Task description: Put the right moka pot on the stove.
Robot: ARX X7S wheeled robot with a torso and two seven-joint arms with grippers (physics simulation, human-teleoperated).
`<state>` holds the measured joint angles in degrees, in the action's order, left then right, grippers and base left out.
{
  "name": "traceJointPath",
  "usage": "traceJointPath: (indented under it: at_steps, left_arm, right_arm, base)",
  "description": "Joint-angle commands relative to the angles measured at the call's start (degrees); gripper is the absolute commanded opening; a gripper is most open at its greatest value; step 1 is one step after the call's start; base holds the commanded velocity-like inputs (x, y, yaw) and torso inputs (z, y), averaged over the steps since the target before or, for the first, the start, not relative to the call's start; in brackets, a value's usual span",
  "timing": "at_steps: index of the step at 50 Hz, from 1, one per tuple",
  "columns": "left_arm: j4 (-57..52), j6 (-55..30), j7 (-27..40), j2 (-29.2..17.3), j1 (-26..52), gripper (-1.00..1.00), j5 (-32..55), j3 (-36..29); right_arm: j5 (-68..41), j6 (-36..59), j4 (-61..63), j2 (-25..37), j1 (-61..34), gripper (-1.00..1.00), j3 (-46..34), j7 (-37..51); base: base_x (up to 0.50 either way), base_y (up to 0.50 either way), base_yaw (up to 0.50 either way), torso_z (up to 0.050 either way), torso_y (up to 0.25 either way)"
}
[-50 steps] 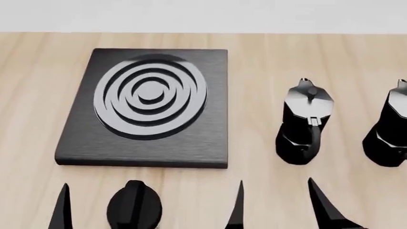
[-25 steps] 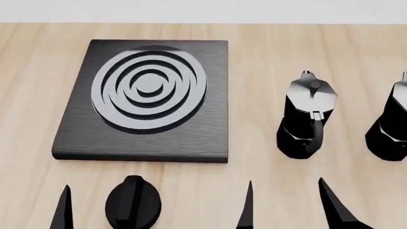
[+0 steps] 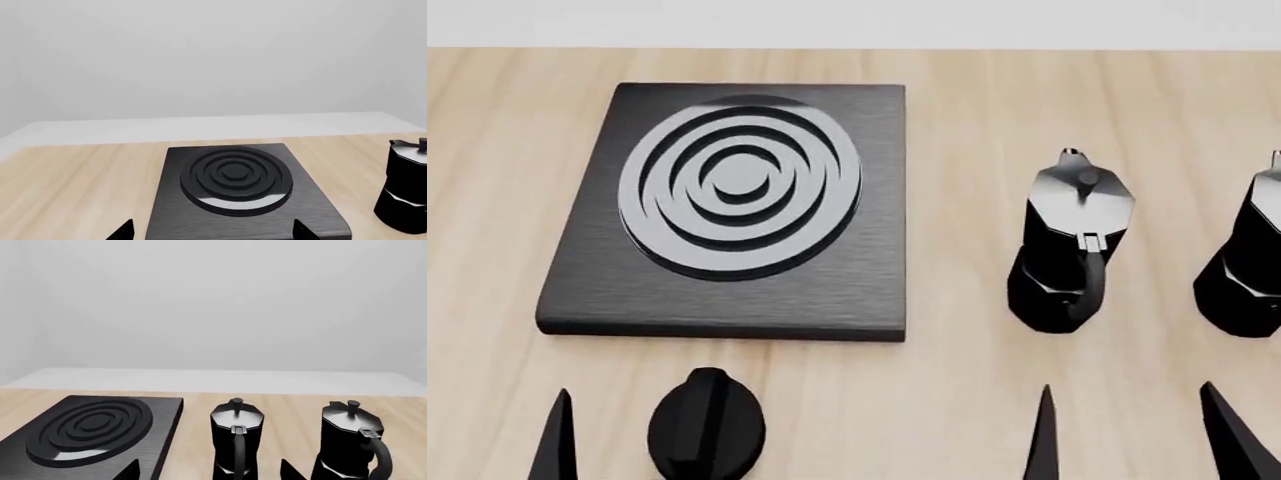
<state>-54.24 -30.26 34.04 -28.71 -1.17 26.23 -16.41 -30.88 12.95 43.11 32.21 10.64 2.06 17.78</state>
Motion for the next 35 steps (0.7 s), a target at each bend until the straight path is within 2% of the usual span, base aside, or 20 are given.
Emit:
traceJointPath:
  at_steps: [1, 2, 5, 35]
  left_arm:
    - [0.1, 0.2, 0.4, -0.3, 0.2, 1.00, 0.3, -0.3]
    - [0.3, 0.8, 0.2, -0.4, -0.2, 1.00, -0.3, -0.7]
    - [0.2, 0.9, 0.5, -0.5, -0.2, 1.00, -0.5, -0.7]
    - [0.5, 1.4, 1.4, -1.2, 0.3, 1.00, -0.1, -1.5]
  right_arm:
    - [-4.9, -1.4, 0.2, 2.1, 3.1, 1.00, 5.9, -0.5]
    - [-7.6, -1.4, 0.0, 2.3, 3.4, 1.00, 7.3, -0.8]
    - [-5.9, -3.8, -1.9, 1.7, 4.7, 1.00, 8.0, -2.1]
    - [-14.6, -2.2, -5.6, 8.4, 6.4, 1.00, 19.8, -2.7]
  base:
    - [0.00, 0.00, 0.00, 0.000, 0.000]
    - [0.00, 0.00, 0.00, 0.000, 0.000]
    - [0.00, 0.00, 0.00, 0.000, 0.000]
    - [0.00, 0.00, 0.00, 0.000, 0.000]
